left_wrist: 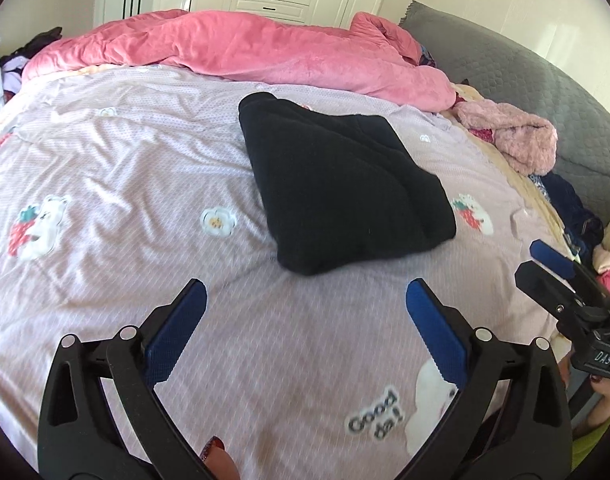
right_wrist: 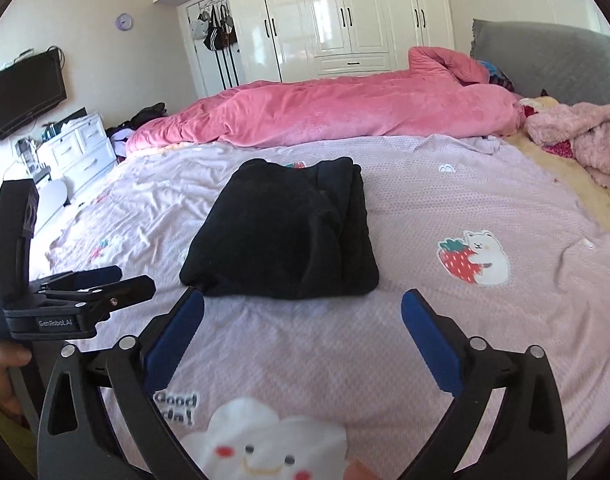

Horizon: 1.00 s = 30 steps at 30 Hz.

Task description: Fold small clothes

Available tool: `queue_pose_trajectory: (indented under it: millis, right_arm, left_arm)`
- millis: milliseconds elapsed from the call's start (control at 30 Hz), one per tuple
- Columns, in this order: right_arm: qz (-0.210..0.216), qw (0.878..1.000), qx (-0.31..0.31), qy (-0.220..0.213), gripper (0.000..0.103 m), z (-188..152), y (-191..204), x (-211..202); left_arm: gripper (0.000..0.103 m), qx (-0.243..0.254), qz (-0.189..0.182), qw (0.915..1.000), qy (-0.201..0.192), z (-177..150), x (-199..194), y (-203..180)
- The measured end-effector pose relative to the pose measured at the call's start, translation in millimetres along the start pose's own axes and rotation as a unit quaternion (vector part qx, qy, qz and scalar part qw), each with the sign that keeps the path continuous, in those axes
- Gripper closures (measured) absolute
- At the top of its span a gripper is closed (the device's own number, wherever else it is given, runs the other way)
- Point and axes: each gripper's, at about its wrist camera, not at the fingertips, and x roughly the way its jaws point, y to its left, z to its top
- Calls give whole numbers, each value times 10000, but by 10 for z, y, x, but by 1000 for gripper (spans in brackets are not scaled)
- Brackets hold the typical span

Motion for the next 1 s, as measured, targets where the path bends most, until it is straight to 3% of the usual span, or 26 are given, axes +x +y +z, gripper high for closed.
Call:
queue_pose_trajectory:
  millis: [367, 1000]
  right_arm:
    - [-173, 9996, 27, 230, 4, -204, 69, -49]
    - [-296, 9991, 29, 300, 4, -240, 74, -60]
  left_arm:
    - [9, -219, 122, 9997, 39, -246, -207, 75]
    - [9, -248, 228, 9994, 10, -252, -303, 102]
